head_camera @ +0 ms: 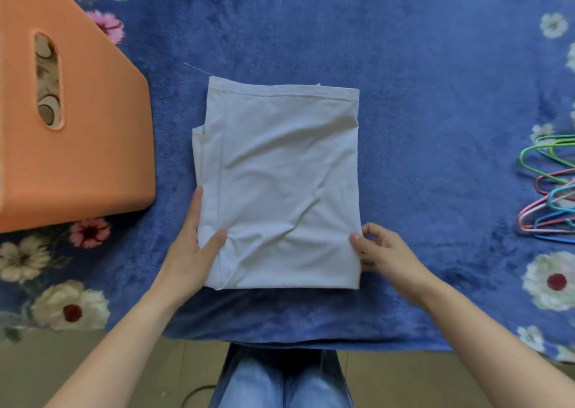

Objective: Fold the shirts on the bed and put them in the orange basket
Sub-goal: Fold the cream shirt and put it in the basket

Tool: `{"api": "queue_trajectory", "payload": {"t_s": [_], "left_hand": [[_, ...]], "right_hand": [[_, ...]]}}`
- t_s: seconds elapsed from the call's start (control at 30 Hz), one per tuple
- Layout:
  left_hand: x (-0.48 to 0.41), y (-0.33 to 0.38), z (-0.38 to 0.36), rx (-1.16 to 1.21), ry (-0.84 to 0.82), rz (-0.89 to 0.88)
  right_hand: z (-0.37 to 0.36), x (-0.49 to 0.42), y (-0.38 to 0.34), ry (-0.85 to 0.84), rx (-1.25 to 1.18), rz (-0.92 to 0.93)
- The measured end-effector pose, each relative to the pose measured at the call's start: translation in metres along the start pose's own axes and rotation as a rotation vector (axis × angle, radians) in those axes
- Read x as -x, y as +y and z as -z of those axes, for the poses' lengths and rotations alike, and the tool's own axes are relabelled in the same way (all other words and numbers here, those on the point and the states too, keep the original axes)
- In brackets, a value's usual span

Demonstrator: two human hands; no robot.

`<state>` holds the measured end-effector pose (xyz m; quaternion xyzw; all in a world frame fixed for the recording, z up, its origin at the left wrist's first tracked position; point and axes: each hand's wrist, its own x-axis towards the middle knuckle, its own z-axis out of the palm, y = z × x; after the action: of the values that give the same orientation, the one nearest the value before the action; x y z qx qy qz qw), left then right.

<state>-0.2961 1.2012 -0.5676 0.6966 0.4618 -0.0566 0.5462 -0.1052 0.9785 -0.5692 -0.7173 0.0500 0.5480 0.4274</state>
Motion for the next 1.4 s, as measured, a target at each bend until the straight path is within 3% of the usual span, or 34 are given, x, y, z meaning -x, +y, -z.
{"api": "queue_trajectory", "payload": {"t_s": [0.17, 0.27, 0.4, 0.57, 0.63, 0.7, 0.77, 1.03, 1.17, 1.27, 1.4], "left_hand": [[0.030, -0.008, 0.003, 0.066, -0.272, 0.084], [0.028, 0.009, 0.011, 0.227, -0.335, 0.300], [-0.005, 0.050, 0.033, 0.532, -0.325, 0.499], [-0.068, 0.078, 0.045, 0.776, -0.103, 0.681], [-0.083, 0.077, 0.039, 0.625, 0.045, 0.609], [-0.089, 0.069, 0.027, 0.253, 0.218, 0.428], [-0.086, 0.060, 0.012, -0.061, 0.281, 0.217], [-0.086, 0.054, -0.031, -0.198, 0.525, -0.055], [-0.096, 0.045, -0.027, -0.245, 0.524, -0.014], [-0.101, 0.043, -0.022, -0.270, 0.571, 0.033], [-0.102, 0.063, -0.012, 0.060, 0.381, 0.367]], "right_hand": [[0.019, 0.024, 0.001, -0.043, 0.026, -0.095], [0.023, 0.029, -0.005, -0.003, -0.108, -0.114], [0.024, 0.012, -0.038, 0.021, -0.354, -0.117], [0.021, -0.033, -0.091, 0.026, -0.607, -0.107], [0.020, -0.054, -0.099, 0.077, -0.473, -0.129], [0.019, -0.072, -0.100, 0.182, -0.176, -0.092], [0.016, -0.079, -0.094, 0.302, 0.056, 0.043], [-0.019, -0.093, -0.091, 0.620, 0.186, 0.397], [-0.018, -0.106, -0.086, 0.704, 0.339, 0.371], [-0.016, -0.103, -0.086, 0.741, 0.247, 0.324], [-0.015, -0.092, -0.091, 0.514, 0.278, 0.130]]}}
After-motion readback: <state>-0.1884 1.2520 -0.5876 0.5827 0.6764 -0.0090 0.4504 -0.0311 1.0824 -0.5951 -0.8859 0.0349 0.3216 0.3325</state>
